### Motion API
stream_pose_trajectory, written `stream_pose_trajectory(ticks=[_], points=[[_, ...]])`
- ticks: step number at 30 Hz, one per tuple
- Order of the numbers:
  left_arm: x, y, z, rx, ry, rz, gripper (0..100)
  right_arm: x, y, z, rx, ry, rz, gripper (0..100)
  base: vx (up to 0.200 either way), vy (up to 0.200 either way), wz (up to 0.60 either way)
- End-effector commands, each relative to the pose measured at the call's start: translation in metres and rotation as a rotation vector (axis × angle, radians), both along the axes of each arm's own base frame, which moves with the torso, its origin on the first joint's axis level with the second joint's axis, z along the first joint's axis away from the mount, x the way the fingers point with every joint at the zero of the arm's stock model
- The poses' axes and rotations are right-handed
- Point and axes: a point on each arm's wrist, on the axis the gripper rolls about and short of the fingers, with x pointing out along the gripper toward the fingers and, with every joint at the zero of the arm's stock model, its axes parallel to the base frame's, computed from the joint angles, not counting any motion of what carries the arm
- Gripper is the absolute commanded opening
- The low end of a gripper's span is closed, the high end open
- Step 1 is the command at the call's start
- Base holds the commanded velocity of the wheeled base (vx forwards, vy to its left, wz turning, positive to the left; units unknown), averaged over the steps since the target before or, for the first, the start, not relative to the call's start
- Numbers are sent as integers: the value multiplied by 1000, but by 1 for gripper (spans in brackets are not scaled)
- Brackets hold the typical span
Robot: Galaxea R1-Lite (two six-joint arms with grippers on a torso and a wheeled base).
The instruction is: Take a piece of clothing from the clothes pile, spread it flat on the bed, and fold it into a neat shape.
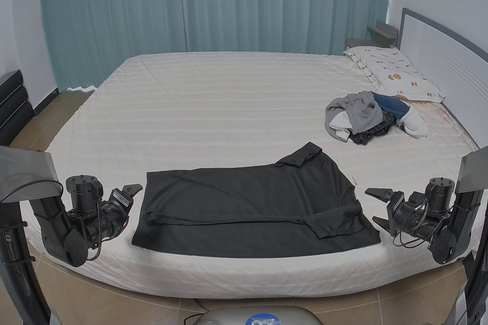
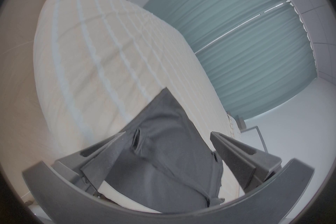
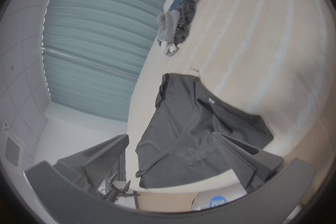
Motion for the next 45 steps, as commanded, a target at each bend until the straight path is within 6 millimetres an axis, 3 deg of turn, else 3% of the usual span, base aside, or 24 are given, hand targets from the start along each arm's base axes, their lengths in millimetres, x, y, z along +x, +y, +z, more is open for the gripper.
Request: stream_pose_trajectory(ticks=[1,11,19,26,34,45], points=[[-14,5,2,-37,28,-41,100,-15,-4,-6,23,56,18,100,200,0,0],[-12,5,-6,-35,51,-41,100,-18,0,-17,27,106,48,100,200,0,0],[-22,2,-11,-32,90,-63,100,-21,2,-21,-14,106,94,100,0,0,0],[-39,-16,-16,14,140,-161,100,-24,8,-24,-41,107,128,100,0,0,0],[-44,-42,-28,63,182,-276,100,-24,8,-30,-45,131,127,100,0,0,0],[-45,-45,-35,102,203,-301,100,-24,10,-34,-67,135,143,100,0,0,0]])
